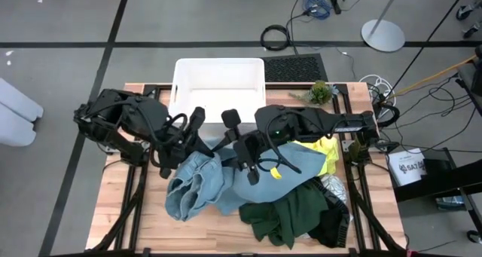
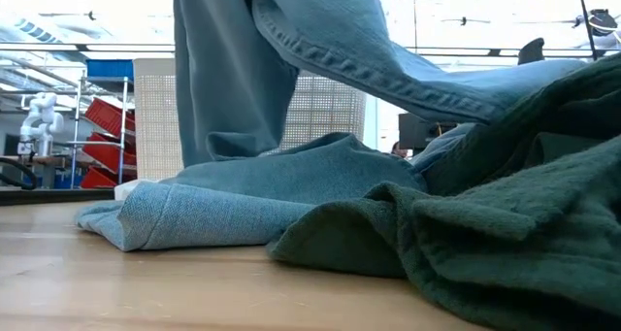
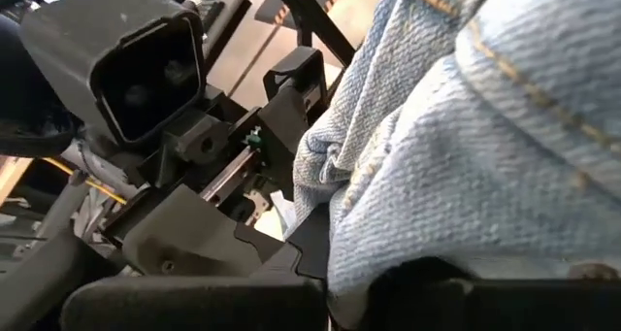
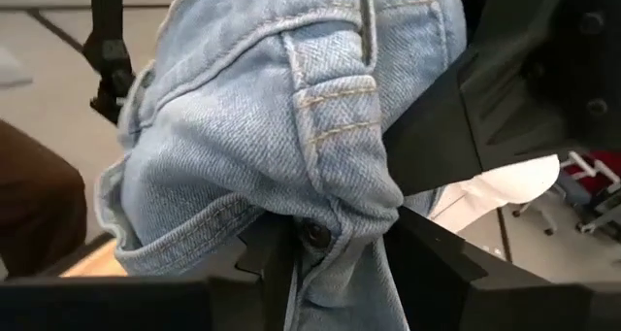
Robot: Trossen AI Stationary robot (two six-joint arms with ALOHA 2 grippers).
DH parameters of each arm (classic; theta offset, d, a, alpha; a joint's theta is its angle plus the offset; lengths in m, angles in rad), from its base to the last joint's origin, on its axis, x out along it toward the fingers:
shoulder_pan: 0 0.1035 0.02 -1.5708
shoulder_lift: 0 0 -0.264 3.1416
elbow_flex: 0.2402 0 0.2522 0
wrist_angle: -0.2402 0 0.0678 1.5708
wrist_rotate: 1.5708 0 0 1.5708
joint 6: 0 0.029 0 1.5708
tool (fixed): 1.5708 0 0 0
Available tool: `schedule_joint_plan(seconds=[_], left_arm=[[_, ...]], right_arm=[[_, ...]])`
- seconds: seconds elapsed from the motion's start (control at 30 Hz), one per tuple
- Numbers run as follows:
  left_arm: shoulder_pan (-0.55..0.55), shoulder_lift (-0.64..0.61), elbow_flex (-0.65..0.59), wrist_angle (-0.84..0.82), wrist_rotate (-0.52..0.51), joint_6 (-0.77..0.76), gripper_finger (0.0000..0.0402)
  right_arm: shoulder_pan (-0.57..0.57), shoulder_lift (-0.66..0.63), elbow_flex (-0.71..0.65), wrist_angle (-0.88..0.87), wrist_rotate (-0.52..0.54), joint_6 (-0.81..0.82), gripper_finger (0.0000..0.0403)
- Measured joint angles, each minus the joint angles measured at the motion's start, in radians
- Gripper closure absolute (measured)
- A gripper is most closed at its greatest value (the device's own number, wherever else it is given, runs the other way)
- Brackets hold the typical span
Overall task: Fold laundry
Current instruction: Fold the blue pants
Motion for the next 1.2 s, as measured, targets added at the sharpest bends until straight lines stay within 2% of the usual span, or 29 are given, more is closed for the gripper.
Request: schedule_joint_plan(seconds=[0.27,0.5,0.73,0.93,1.2], left_arm=[[0.000,0.004,-0.001,0.013,0.014,-0.004,0.0377],[-0.001,0.005,-0.001,0.017,-0.001,-0.027,0.0377],[-0.001,0.005,-0.001,-0.020,-0.002,-0.035,0.0377],[0.003,0.005,-0.001,-0.011,-0.002,-0.052,0.0377],[0.003,0.019,0.000,-0.002,0.000,-0.054,0.0377]], right_arm=[[0.002,-0.004,0.000,-0.075,0.055,-0.005,0.0202],[0.011,-0.012,0.000,-0.146,0.196,-0.022,0.0159],[0.033,-0.014,-0.001,-0.191,0.349,-0.068,0.0140],[0.041,-0.011,-0.001,-0.103,0.340,-0.118,0.0137],[0.035,0.009,-0.003,-0.025,0.190,-0.151,0.0138]])
